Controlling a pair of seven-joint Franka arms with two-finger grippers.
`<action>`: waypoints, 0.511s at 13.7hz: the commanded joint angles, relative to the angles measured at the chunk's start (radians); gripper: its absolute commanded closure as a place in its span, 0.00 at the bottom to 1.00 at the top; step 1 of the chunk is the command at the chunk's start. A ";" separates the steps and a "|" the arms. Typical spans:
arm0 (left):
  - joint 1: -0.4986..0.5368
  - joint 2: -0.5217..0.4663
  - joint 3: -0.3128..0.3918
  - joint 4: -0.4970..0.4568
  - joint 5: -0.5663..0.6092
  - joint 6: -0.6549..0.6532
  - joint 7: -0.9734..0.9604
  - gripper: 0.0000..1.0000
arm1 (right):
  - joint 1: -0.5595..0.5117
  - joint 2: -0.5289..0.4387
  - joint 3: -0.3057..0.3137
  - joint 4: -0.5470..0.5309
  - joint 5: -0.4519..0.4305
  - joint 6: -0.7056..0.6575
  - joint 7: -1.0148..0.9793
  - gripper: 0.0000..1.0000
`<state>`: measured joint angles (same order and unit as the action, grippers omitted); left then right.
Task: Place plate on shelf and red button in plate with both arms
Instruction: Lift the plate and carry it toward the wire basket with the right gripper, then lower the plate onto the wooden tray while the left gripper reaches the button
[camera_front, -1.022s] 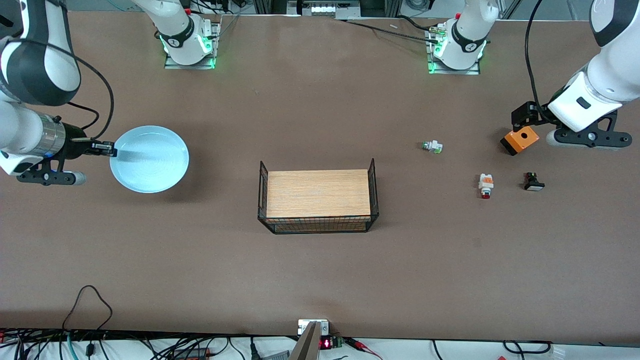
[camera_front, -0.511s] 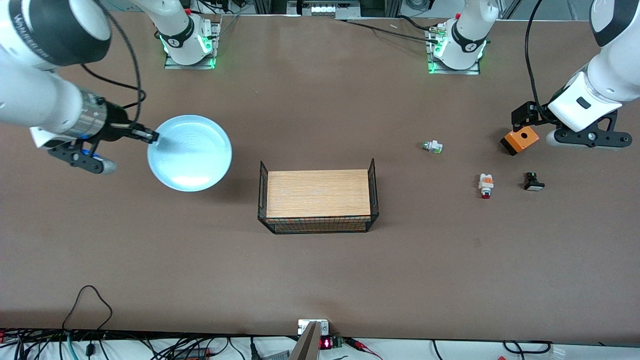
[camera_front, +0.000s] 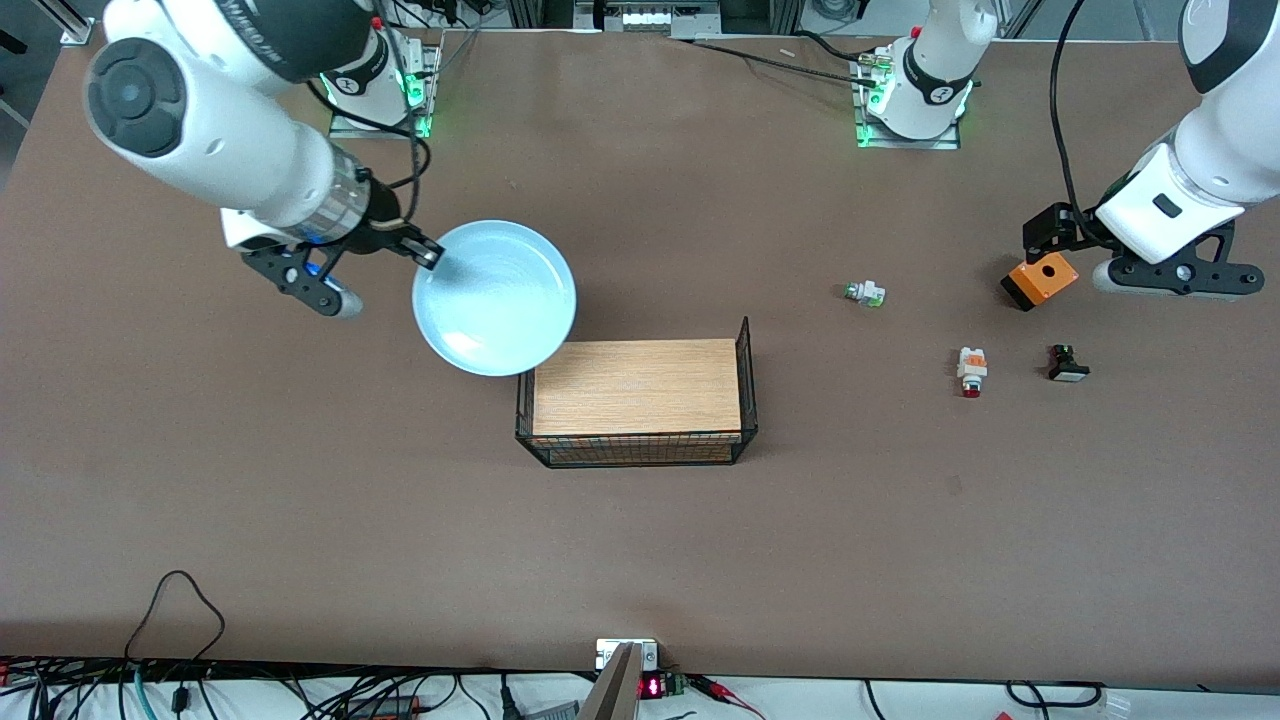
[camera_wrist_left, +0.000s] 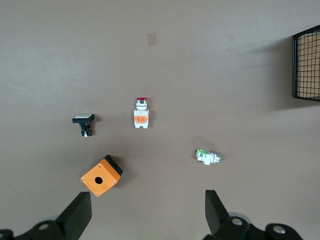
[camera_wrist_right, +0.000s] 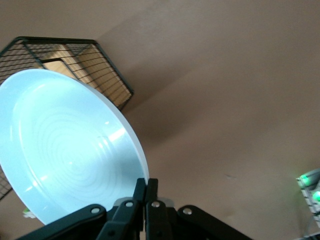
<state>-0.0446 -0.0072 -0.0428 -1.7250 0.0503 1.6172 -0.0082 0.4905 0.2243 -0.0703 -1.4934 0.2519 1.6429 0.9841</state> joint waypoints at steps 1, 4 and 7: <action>-0.003 -0.004 0.003 0.018 -0.007 -0.022 0.004 0.00 | 0.057 0.046 -0.013 0.033 0.018 0.070 0.073 1.00; -0.003 -0.004 0.003 0.018 -0.007 -0.022 0.004 0.00 | 0.112 0.104 -0.013 0.035 0.020 0.204 0.162 1.00; -0.003 -0.004 0.003 0.018 -0.007 -0.022 0.004 0.00 | 0.155 0.156 -0.013 0.033 0.023 0.267 0.246 1.00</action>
<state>-0.0446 -0.0072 -0.0428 -1.7247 0.0503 1.6172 -0.0082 0.6202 0.3431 -0.0703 -1.4906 0.2549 1.8976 1.1725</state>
